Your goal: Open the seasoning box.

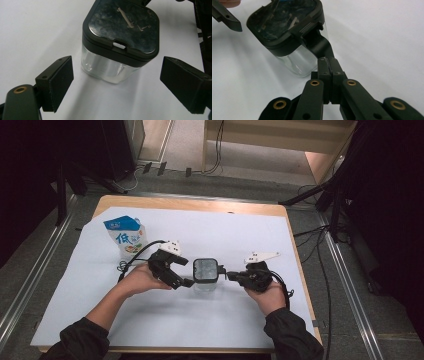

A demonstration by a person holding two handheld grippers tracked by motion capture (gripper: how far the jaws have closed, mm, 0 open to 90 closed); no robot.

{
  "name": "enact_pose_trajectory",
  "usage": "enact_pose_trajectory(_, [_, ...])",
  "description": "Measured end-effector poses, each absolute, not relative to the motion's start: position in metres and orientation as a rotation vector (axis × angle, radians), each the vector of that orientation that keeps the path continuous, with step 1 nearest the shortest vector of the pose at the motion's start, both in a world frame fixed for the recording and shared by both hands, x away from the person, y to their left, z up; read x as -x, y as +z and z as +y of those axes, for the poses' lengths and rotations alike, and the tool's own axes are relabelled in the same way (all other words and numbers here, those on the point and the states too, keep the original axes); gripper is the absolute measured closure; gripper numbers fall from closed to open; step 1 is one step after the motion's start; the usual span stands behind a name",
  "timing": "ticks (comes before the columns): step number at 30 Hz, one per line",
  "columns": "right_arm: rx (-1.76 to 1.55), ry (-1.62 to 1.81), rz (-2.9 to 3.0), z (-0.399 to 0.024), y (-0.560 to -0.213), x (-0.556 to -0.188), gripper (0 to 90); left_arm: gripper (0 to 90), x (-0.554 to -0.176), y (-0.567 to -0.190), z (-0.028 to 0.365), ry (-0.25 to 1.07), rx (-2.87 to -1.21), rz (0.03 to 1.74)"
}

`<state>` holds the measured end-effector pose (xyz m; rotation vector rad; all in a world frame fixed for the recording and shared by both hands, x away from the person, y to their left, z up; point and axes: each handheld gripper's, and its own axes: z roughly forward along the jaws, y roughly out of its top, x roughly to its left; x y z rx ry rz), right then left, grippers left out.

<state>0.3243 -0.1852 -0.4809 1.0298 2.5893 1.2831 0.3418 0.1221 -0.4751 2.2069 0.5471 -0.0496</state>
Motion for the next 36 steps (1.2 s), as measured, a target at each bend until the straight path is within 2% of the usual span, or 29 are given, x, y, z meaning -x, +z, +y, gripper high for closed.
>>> enact_pose_trajectory(21, [-1.057, 1.281, 2.593, -0.185, -0.483, -0.329, 90.0, 13.9, -0.349, -0.491, 0.103, -0.063, -2.216, 0.452])
enact_pose_trajectory(36, [-1.059, 1.276, 2.59, -0.185, -0.484, -0.328, 90.0, 14.5, -0.351, -0.487, 0.102, -0.06, -2.212, 0.441])
